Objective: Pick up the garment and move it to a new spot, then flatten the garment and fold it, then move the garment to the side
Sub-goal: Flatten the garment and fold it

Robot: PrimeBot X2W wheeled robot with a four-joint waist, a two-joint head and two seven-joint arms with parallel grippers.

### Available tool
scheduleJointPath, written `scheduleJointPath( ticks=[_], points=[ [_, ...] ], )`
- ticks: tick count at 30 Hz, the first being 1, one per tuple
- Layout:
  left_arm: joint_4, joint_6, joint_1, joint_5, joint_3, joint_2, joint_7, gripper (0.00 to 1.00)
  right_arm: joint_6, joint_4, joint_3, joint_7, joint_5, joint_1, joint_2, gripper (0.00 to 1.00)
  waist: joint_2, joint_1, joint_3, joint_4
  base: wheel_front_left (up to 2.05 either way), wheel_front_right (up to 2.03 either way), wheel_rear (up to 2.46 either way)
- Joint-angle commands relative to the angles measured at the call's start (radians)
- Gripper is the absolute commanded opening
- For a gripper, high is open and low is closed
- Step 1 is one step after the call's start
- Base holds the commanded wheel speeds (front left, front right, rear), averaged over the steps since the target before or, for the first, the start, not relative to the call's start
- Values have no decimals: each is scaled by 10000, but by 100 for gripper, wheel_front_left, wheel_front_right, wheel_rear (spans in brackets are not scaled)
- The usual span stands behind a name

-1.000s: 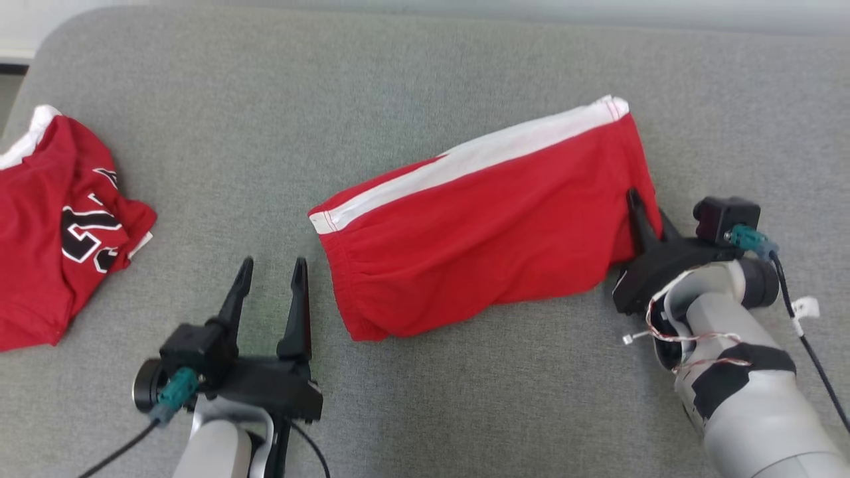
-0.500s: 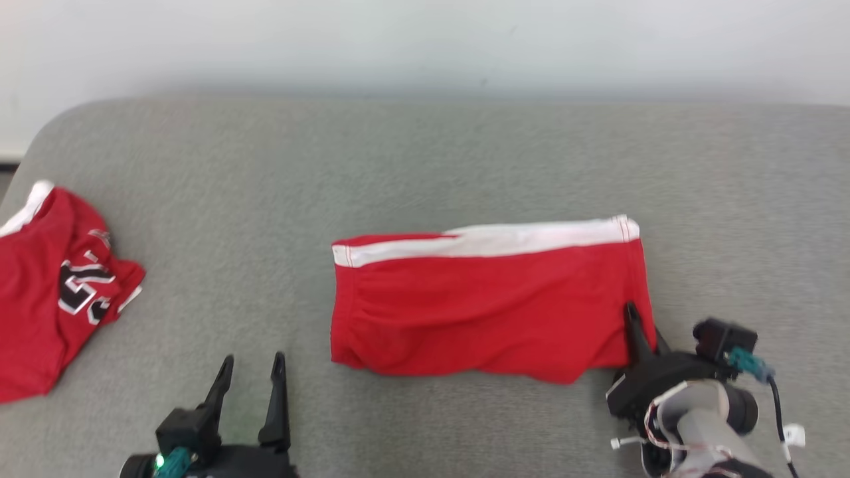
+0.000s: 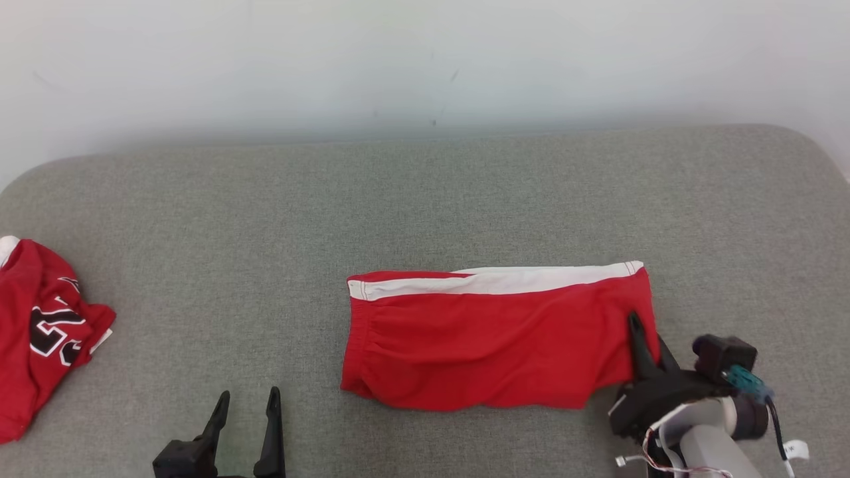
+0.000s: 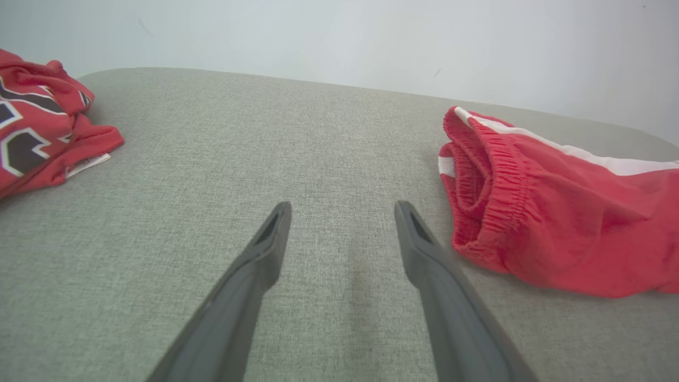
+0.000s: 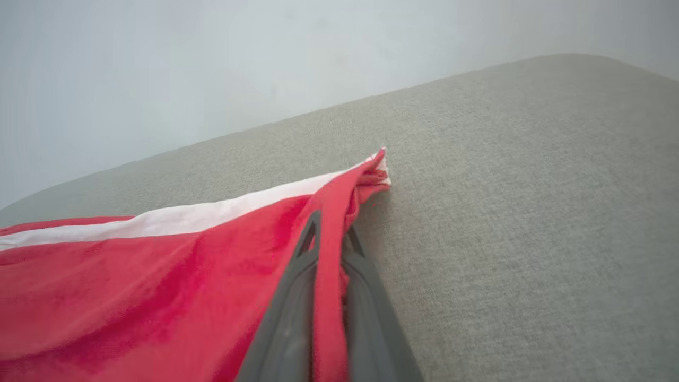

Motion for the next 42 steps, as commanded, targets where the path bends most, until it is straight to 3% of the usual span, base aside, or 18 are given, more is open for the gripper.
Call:
scheduleJointPath(
  ticks=[1, 10, 20, 21, 22, 23, 28, 32, 42],
  points=[
    [40, -23, 83, -15, -3, -3, -33, 100, -25, -236, 116, -10, -177, -143, 75, 0, 0, 1, 59, 45, 0, 0, 0],
    [144, -18, -179, -149, -308, -3, -33, 100, -23, -1489, 2272, -9, -439, -861, 494, 0, 0, 1, 171, 529, 0, 0, 0],
    [208, 40, -23, -169, -354, -3, -33, 100, -25, -1229, 5881, -10, 534, -1073, 674, 0, 0, 1, 52, 1294, 0, 0, 0],
    [217, 44, -13, -162, -352, -3, -33, 100, -25, -1200, 6194, -9, 778, -1026, 677, 22, 0, 1, 36, 1324, 0, 0, 0],
    [223, 44, -9, -156, -350, -5, -33, 100, -23, -1273, 6534, -10, 1087, -989, 681, 64, 0, 1, 23, 1344, 0, 0, 0],
    [223, 54, -8, -150, -349, -6, -33, 100, -25, -1316, 6802, -10, 1302, -971, 676, 100, 0, 1, 11, 1354, 0, 0, 0],
    [156, 85, 35, -78, -214, -5, -33, 100, -25, -1447, 7409, -7, 1678, -909, 665, 100, 0, 1, -58, 1193, 0, 0, 0],
    [-51, 159, 98, 98, -3, -5, -33, 100, -25, -1466, 6786, -9, 1341, -738, 662, 100, 0, 1, -119, 811, 0, 0, 0],
    [-563, 340, 224, 464, 372, -2, -33, 100, -25, -2291, 2493, -9, -1251, 804, 575, 100, 0, 1, -61, -233, 0, 0, 0]
  ],
)
